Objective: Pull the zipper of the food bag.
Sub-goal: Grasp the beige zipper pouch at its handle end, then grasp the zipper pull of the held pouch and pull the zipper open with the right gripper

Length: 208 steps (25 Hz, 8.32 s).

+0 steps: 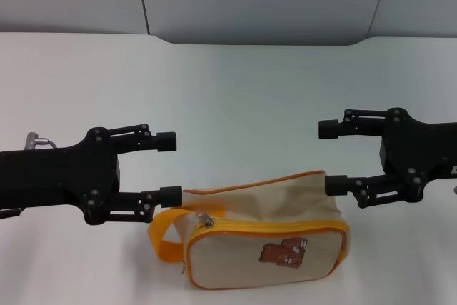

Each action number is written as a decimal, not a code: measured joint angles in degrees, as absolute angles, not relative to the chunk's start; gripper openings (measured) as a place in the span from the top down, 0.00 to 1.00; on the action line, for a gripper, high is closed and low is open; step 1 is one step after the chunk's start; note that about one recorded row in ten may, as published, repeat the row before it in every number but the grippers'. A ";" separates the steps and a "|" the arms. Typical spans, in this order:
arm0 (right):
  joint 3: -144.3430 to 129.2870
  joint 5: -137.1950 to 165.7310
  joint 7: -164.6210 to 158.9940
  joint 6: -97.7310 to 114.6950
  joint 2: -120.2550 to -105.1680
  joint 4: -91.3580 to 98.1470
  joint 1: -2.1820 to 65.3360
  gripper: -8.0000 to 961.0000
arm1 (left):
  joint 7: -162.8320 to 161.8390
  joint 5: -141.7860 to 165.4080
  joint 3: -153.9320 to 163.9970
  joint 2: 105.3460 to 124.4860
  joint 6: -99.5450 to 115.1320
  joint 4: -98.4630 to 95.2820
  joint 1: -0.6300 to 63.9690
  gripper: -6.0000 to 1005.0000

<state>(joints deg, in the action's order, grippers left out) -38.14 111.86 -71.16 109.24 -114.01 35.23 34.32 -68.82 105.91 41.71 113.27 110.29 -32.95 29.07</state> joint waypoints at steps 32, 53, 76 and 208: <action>-37.26 111.76 -71.19 108.38 -114.52 36.05 33.81 0.14 | -69.14 107.74 41.74 113.65 108.66 -31.93 20.47 0.20; -37.36 111.80 -71.70 105.53 -115.99 35.58 34.02 0.14 | -59.30 112.88 41.67 118.71 95.85 -22.13 21.16 0.21; -35.97 110.61 -75.69 105.63 -118.03 35.60 33.48 0.14 | -57.12 110.89 41.12 119.01 87.63 -17.21 27.61 0.75; -35.21 99.58 -112.02 93.61 -118.82 22.72 25.91 0.99 | -53.17 102.27 41.00 118.86 88.49 -27.71 32.05 0.94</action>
<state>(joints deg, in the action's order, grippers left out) -35.21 99.58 -112.02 93.61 -118.82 22.72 25.91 -53.17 102.27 41.00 118.86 88.49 -27.71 32.05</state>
